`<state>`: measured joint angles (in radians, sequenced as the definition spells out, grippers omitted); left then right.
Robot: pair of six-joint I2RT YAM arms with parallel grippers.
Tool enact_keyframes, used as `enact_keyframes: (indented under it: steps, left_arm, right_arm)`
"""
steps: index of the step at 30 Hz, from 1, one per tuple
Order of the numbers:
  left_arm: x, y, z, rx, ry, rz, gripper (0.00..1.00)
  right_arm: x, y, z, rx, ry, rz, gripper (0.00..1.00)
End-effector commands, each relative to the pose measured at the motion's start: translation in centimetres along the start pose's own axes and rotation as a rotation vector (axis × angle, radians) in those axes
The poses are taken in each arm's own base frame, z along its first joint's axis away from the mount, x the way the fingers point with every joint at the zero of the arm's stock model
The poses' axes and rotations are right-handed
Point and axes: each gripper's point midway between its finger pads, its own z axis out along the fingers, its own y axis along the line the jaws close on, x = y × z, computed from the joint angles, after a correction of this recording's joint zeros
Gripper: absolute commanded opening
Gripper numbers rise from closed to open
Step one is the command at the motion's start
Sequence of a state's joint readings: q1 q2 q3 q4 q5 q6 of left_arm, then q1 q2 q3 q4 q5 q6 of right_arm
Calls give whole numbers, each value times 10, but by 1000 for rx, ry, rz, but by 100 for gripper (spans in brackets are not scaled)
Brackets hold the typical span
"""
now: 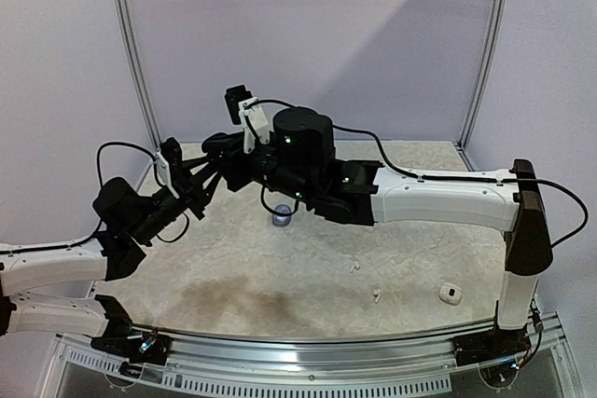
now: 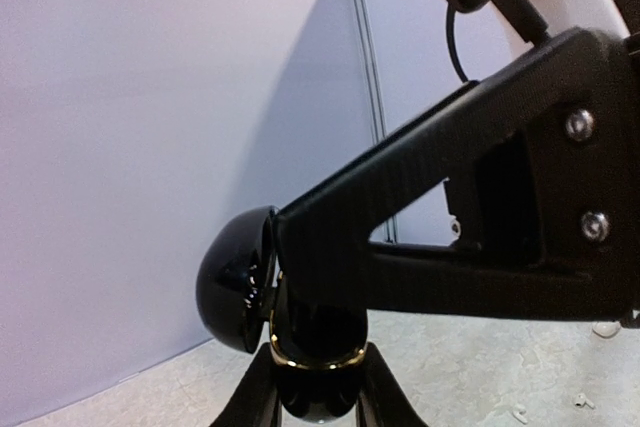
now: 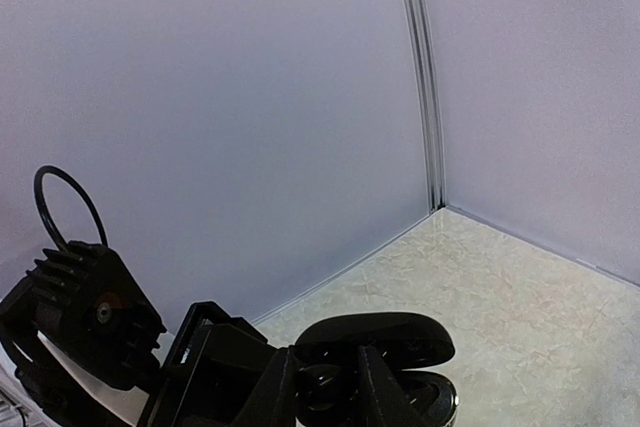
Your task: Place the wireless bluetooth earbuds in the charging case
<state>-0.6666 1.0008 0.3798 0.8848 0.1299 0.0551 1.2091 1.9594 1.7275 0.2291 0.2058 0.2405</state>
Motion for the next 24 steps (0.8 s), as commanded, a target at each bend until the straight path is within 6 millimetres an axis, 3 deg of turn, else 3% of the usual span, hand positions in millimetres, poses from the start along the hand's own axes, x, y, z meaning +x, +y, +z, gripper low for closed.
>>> enact_keyframes:
  steps: [1,16,24]
  left_arm:
    - [-16,3,2,-6,-47,6,0]
    - [-11,-10,2,65,-18,-48,0]
    - [-10,-10,2,70,-11,-87,0]
  right_arm:
    - [33,-14,6,55,83,-31,25]
    - [27,-23,10,128,95,-78,25]
    - [28,-26,10,144,110,-90,32]
